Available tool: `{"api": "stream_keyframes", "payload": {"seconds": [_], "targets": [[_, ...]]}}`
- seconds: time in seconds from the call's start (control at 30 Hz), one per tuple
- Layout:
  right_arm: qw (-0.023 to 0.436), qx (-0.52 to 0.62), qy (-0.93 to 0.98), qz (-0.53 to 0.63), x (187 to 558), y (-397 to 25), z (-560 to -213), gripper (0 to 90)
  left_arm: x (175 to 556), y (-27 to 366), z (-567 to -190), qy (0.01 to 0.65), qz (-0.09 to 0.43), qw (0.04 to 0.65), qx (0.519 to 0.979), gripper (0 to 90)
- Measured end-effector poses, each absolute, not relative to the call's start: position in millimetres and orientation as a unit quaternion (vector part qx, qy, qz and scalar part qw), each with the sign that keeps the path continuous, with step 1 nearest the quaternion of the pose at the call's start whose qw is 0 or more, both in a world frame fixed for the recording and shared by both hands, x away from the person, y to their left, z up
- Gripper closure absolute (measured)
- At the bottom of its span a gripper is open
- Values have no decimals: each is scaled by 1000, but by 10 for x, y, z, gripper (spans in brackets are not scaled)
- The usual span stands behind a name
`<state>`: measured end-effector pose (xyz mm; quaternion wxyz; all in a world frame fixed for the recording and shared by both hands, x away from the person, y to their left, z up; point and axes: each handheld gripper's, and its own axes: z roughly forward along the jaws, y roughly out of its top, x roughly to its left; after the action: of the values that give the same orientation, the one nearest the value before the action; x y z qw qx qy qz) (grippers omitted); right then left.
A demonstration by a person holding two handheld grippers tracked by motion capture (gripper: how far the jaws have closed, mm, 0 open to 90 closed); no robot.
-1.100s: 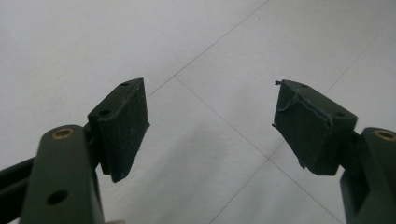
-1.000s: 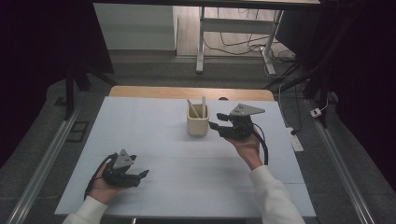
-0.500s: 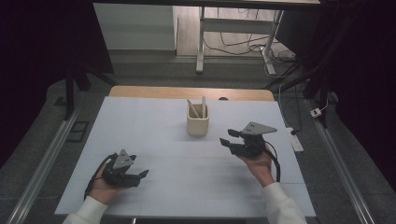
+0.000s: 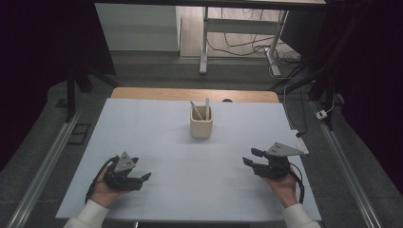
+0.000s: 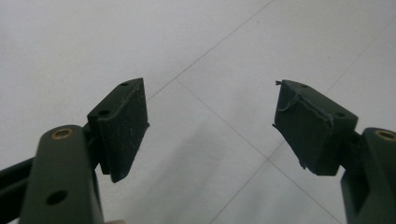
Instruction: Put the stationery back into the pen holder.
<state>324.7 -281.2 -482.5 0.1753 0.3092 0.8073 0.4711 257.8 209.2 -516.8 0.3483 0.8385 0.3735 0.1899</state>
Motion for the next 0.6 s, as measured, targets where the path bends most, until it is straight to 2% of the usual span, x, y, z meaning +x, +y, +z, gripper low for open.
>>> {"api": "stream_keyframes", "payload": {"seconds": [0.37,0.6], "targets": [[166,330,797,478,3002,-3095,-4982,445,2580,2081,-5178,375,186,350,838,254],[183,323,810,454,2961,-3096,-5036,443,2573,2080,-5171,375,186,352,837,252]]}}
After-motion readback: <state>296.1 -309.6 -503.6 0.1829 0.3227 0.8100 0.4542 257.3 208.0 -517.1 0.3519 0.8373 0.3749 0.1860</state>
